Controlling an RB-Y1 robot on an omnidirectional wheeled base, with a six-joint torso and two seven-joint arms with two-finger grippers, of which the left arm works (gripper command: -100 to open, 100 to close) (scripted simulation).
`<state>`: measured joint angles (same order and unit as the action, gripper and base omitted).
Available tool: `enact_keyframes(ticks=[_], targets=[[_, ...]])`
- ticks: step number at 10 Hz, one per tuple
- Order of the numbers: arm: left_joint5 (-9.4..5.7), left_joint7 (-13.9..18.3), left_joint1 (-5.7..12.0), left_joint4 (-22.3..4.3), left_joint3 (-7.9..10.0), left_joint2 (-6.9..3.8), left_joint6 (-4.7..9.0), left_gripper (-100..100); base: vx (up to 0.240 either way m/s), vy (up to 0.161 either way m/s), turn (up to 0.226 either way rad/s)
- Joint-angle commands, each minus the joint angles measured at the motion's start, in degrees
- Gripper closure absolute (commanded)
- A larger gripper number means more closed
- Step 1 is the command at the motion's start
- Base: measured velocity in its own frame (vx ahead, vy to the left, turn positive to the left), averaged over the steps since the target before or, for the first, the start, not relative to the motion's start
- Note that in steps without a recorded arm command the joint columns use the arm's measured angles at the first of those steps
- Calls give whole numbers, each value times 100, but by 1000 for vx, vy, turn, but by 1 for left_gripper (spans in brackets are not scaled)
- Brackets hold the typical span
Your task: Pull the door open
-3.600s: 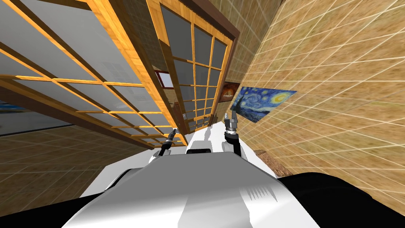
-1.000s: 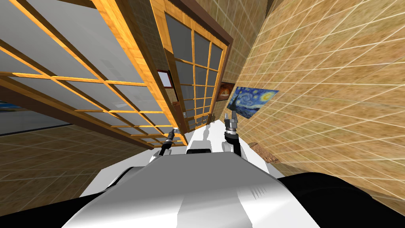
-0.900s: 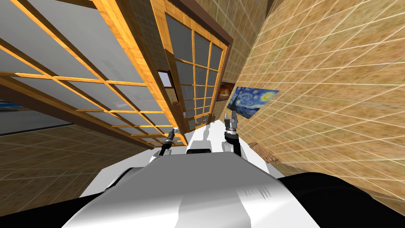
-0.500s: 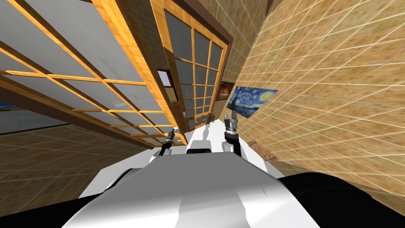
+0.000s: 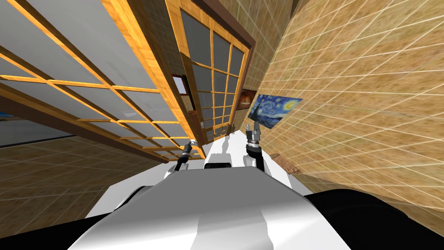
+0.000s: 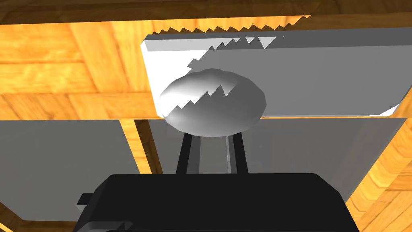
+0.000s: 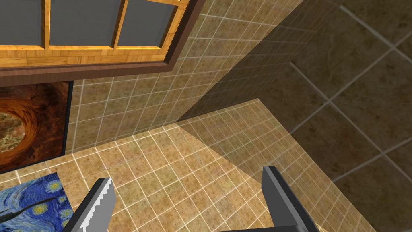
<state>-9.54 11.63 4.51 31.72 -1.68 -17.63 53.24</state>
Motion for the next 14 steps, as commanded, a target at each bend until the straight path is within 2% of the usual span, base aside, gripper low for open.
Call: enact_keyframes(ticks=[1,4,6,7,9,10,14], targets=[[21,239,95,-132,-117,106,124,100,-37,29,-51],[-84,681,101,-115,-176,109,99,100,-38,14,-35],[-84,715,101,-28,-176,109,99,100,-25,3,1],[-84,715,101,-115,-176,109,99,100,0,0,0],[-189,1108,107,-98,-235,112,74,100,-35,20,-66],[-271,1199,108,-223,-169,17,66,-100,-39,41,3],[-468,1792,111,-160,-275,47,28,-100,-54,-8,-38]])
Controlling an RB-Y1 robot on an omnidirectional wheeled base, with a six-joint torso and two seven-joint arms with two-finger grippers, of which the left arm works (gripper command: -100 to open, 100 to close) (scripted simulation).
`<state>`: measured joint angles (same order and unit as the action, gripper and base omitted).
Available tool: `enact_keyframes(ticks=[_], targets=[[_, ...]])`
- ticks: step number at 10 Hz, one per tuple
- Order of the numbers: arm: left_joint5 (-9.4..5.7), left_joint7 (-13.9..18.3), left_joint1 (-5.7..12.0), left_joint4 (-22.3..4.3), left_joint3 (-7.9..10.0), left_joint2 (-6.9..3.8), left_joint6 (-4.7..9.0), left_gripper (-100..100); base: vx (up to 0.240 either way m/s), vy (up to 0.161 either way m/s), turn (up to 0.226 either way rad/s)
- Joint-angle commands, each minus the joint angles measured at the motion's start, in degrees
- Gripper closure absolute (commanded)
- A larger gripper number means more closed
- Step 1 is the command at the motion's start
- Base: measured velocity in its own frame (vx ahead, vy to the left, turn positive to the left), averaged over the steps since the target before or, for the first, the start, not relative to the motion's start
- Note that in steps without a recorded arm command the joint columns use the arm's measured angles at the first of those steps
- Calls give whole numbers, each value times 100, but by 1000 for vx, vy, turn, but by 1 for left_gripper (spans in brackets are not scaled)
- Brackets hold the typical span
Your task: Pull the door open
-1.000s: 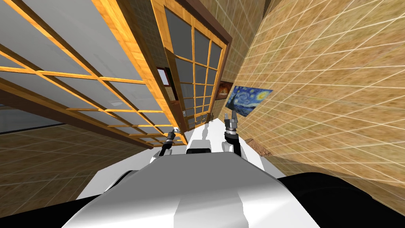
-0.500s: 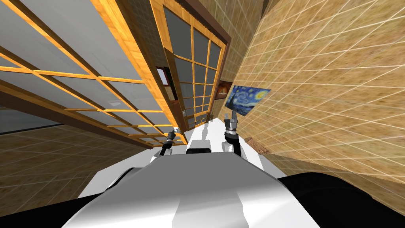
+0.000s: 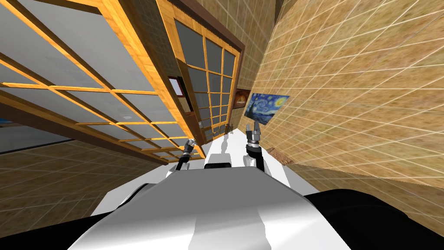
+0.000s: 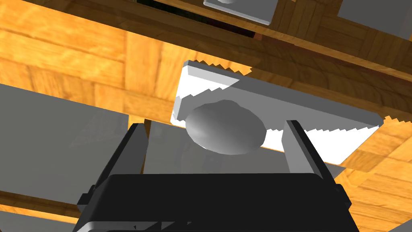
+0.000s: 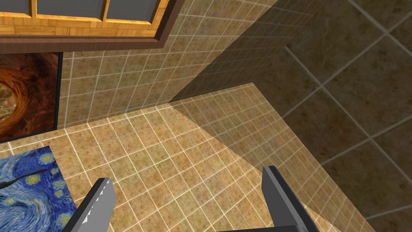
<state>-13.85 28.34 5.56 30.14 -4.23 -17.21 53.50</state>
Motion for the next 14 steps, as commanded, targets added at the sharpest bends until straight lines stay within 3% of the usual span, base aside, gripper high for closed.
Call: enact_keyframes(ticks=[1,6,7,9,12,14], targets=[[-37,163,6,-2,-21,5,2,-100,-46,5,-10],[-330,959,10,92,-180,50,-55,-100,-46,19,-30],[-330,1044,10,92,-180,50,-55,-100,-48,13,-19],[-500,1407,13,147,-273,77,-88,-100,-62,17,-41],[-590,1742,15,176,-322,91,-105,-100,-53,16,-20],[-773,2123,18,235,-421,119,-141,-100,-61,14,-43]])
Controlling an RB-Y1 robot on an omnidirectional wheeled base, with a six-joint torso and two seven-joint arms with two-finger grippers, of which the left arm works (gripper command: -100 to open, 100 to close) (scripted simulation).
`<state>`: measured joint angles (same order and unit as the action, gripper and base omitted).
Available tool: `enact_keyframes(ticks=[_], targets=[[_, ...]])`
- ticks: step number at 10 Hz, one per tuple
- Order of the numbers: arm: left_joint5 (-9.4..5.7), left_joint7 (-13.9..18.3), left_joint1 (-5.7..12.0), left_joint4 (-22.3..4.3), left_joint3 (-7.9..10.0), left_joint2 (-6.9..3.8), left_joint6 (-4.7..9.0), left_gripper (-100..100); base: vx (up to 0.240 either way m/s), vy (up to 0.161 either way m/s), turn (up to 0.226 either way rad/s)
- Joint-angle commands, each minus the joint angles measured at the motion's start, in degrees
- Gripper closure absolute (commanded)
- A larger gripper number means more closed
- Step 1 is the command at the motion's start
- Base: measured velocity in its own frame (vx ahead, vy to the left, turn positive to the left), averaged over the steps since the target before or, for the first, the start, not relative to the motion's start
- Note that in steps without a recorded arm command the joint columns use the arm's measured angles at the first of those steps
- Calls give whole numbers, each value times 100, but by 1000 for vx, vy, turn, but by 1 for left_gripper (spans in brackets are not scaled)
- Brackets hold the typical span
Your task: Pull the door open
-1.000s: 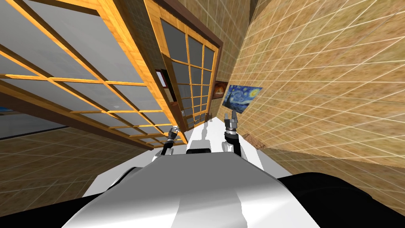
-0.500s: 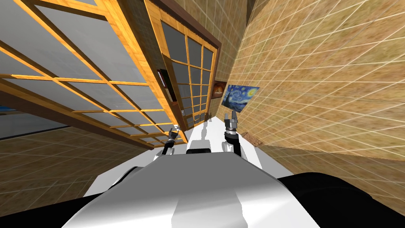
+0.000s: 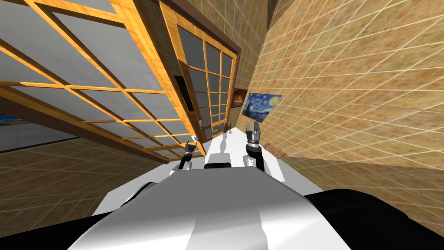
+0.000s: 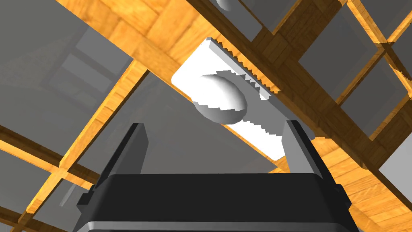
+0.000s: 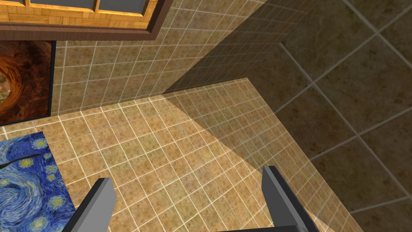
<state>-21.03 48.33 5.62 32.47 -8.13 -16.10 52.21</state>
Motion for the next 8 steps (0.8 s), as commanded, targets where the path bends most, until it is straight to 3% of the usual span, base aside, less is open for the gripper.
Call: enact_keyframes(ticks=[1,2,3,5,8], targets=[[-56,211,12,2,-31,8,-12,-100,-64,23,-17],[-149,418,13,32,-82,23,-30,-100,-60,22,-36],[-149,446,13,32,-82,23,-30,-100,-46,16,-14],[-334,818,16,91,-182,51,-66,-100,-55,19,-39],[-424,1148,18,120,-231,65,-84,-100,-55,21,-21]])
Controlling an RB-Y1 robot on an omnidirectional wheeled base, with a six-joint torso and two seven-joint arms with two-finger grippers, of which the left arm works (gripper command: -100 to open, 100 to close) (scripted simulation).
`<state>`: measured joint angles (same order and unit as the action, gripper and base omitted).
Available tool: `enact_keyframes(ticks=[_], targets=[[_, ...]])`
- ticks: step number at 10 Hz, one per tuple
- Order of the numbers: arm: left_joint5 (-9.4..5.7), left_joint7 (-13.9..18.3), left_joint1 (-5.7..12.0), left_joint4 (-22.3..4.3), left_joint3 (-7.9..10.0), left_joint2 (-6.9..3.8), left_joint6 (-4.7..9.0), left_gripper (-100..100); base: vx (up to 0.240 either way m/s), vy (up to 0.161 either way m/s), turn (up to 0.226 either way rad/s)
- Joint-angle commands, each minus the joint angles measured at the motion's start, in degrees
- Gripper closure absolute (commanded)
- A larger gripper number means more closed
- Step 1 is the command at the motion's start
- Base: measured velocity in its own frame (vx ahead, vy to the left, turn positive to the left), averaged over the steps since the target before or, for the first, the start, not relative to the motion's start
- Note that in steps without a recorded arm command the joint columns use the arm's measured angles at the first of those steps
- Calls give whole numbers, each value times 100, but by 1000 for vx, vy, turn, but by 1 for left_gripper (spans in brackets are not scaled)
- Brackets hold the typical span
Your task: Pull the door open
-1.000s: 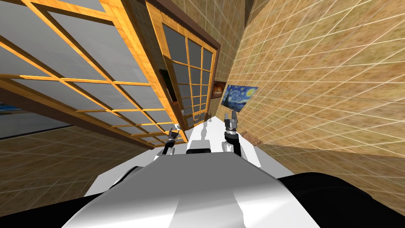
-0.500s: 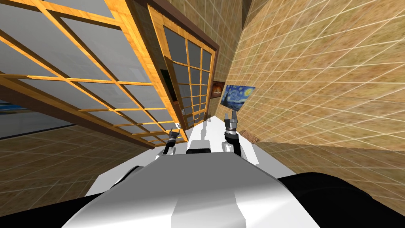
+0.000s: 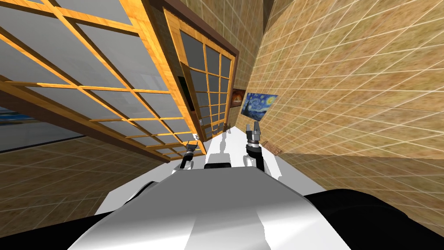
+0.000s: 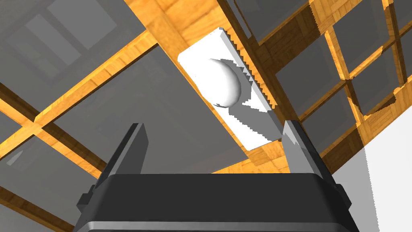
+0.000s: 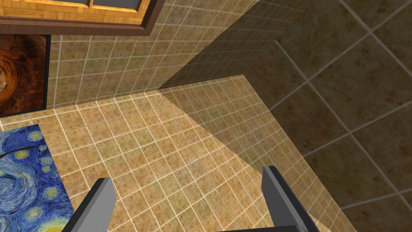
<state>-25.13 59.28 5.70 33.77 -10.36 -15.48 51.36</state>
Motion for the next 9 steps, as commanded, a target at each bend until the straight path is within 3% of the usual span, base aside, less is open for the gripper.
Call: enact_keyframes(ticks=[1,5,9], targets=[[-103,286,11,19,-57,17,-17,-100,-48,17,-29],[-273,751,14,74,-149,43,-50,-100,-57,22,-26],[-498,1420,17,146,-271,78,-94,-100,-50,20,-26]])
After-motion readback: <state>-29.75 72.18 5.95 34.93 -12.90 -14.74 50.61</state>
